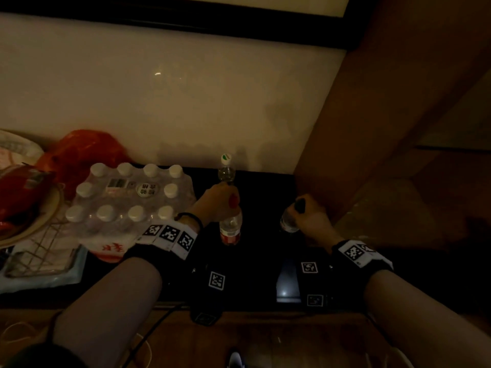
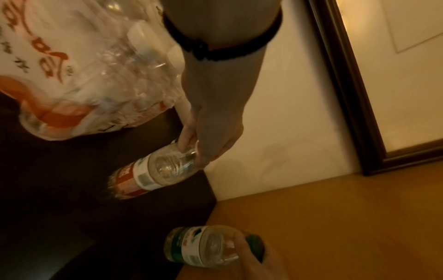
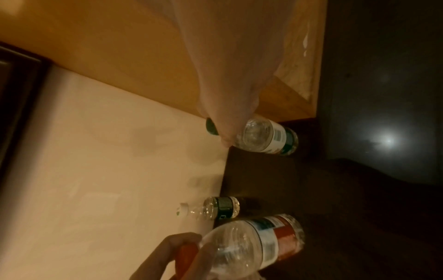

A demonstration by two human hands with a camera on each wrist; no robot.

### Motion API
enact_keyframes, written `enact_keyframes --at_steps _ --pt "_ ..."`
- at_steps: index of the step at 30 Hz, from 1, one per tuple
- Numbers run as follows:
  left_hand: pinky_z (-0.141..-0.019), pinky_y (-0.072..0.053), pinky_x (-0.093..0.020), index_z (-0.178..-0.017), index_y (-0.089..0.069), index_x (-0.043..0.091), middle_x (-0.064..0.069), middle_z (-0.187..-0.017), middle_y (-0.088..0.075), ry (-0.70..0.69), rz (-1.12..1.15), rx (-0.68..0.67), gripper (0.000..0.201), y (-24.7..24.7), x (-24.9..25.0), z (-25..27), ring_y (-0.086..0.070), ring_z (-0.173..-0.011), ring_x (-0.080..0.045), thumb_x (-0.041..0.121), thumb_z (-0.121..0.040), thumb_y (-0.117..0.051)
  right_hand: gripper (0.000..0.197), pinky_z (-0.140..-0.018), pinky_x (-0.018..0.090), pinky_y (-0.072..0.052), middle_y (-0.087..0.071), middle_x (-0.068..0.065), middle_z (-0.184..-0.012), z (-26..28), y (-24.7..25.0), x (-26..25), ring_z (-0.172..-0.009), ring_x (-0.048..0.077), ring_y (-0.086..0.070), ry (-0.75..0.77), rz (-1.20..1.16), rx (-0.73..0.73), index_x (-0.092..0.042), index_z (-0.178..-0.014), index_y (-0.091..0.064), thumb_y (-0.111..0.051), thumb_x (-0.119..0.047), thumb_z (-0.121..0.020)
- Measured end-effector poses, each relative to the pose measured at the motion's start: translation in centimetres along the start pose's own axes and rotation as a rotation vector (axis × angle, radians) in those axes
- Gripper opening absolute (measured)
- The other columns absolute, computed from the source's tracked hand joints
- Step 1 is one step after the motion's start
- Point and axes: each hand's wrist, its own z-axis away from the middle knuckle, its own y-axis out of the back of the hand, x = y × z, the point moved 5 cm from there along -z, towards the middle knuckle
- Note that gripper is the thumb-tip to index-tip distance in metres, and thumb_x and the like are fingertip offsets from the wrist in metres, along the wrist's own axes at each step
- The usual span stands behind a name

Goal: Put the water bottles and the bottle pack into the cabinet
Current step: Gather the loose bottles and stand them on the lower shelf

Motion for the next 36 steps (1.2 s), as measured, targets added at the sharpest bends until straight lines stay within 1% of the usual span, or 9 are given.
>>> enact_keyframes --at_steps 5,9,13,17,21,24,28,32,36 --pt "-0.082 -0.045 -0.037 -0.105 -0.064 0.007 -0.01 -0.113 -0.052 0.016 -0.029 0.024 0.025 -1.0 0.5 2.4 -0.056 -0.105 -0.033 0.018 -0.083 -0.07 0.051 -0.082 0.041 -0.046 -0.058 0.021 -0.115 3.0 0.1 1.4 -0.107 0.04 -0.058 -0.123 0.081 -0.054 0.003 -0.124 -0.04 -0.054 -0.037 -0.094" --pt "-0.074 -0.036 -0.028 -0.097 -0.063 0.011 0.001 -0.1 -0.048 0.046 -0.047 0.025 0.022 -1.8 0.8 4.6 -0.055 -0.099 -0.026 0.02 -0.079 -0.072 0.029 -0.074 0.033 -0.035 -0.045 -0.003 -0.084 5.3 -1.0 1.6 -0.09 0.025 -0.048 -0.096 0.068 -0.195 -0.017 -0.104 -0.035 -0.053 -0.038 -0.095" --pt "-0.071 -0.038 -0.028 -0.087 -0.06 0.018 0.0 -0.097 -0.052 0.048 -0.033 0.112 0.02 -2.9 0.5 6.5 -0.06 -0.095 -0.026 0.028 -0.076 -0.073 0.022 -0.067 0.032 -0.033 -0.04 -0.002 -0.078 7.0 -1.8 1.5 -0.075 0.021 -0.042 0.022 0.064 -0.088 -0.03 -0.089 -0.035 -0.055 -0.038 -0.093" --pt "-0.077 -0.047 -0.031 -0.089 -0.061 0.017 -0.004 -0.097 -0.058 0.009 -0.045 0.124 0.025 -4.8 -0.6 8.5 -0.061 -0.094 -0.027 0.034 -0.075 -0.073 0.027 -0.055 0.029 -0.031 -0.04 -0.006 -0.07 9.3 -2.4 1.2 -0.061 0.014 -0.043 0.096 0.06 0.0 -0.016 -0.094 -0.033 -0.056 -0.031 -0.094" --pt "-0.081 -0.05 -0.035 -0.091 -0.066 0.014 -0.005 -0.103 -0.058 -0.008 0.0 0.05 0.025 -5.5 -0.6 10.1 -0.059 -0.097 -0.025 0.028 -0.073 -0.077 0.035 -0.058 0.034 -0.043 -0.052 0.006 -0.082 10.6 -2.1 2.7 -0.069 0.021 -0.053 -0.095 -0.035 0.003 -0.007 -0.105 -0.04 -0.057 -0.035 -0.091" --pt "-0.076 -0.043 -0.029 -0.094 -0.067 0.012 0.0 -0.1 -0.054 -0.02 0.014 0.013 0.022 -5.5 1.6 9.8 -0.056 -0.1 -0.021 0.022 -0.076 -0.074 0.034 -0.059 0.036 -0.044 -0.054 0.008 -0.083 11.6 -1.2 4.7 -0.066 0.02 -0.052 -0.204 -0.068 0.004 -0.012 -0.101 -0.045 -0.058 -0.041 -0.089" --pt "-0.078 -0.051 -0.037 -0.1 -0.069 0.003 -0.009 -0.103 -0.063 -0.083 -0.014 -0.113 0.034 -6.8 5.5 9.0 -0.061 -0.098 -0.026 0.026 -0.077 -0.077 0.03 -0.054 0.03 -0.042 -0.057 0.005 -0.087 13.0 1.2 6.4 -0.064 0.018 -0.052 -0.3 -0.132 -0.086 -0.017 -0.106 -0.049 -0.06 -0.04 -0.09" --pt "-0.069 -0.057 -0.038 -0.084 -0.073 0.002 -0.013 -0.087 -0.074 -0.129 0.017 -0.204 0.03 -8.8 10.1 7.7 -0.07 -0.082 -0.026 0.03 -0.075 -0.078 0.027 -0.046 0.026 -0.04 -0.059 0.002 -0.069 14.3 4.7 8.0 -0.052 0.015 -0.05 -0.309 -0.049 -0.042 -0.017 -0.088 -0.057 -0.071 -0.038 -0.079" --pt "-0.069 -0.059 -0.037 -0.084 -0.072 -0.001 -0.015 -0.086 -0.074 -0.2 0.033 -0.23 0.03 -10.0 16.3 5.9 -0.072 -0.08 -0.023 0.027 -0.075 -0.078 0.038 -0.043 0.022 -0.04 -0.06 0.004 -0.072 16.0 8.5 11.4 -0.055 0.015 -0.053 -0.411 -0.018 0.005 -0.012 -0.1 -0.059 -0.075 -0.036 -0.076"
